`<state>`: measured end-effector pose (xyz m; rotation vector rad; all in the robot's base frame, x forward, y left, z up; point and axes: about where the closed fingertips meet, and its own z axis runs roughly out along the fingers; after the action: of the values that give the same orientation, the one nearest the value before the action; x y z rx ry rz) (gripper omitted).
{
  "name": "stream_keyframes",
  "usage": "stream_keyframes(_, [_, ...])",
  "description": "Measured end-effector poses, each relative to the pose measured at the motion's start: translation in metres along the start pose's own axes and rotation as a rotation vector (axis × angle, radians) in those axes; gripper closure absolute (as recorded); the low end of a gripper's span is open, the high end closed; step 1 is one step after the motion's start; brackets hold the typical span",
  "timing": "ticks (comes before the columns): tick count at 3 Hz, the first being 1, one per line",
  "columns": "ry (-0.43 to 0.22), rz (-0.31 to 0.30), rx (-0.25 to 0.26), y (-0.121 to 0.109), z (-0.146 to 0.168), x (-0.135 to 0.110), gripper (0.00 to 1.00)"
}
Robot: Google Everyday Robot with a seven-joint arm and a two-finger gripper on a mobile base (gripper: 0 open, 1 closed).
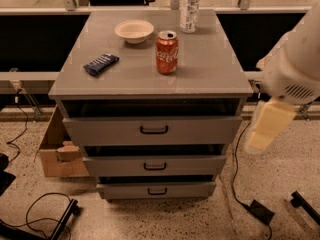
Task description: Open middle drawer
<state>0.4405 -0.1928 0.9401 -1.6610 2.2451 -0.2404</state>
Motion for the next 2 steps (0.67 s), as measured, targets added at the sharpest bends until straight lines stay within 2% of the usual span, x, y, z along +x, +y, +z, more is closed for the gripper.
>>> stream_keyframes(1, [0.037,0.004,0.044,0.017,0.058,-0.01,0.0])
stream_keyframes(2, [0.091,-0.001,0.036,0.038,0.137,-0.012,0.0])
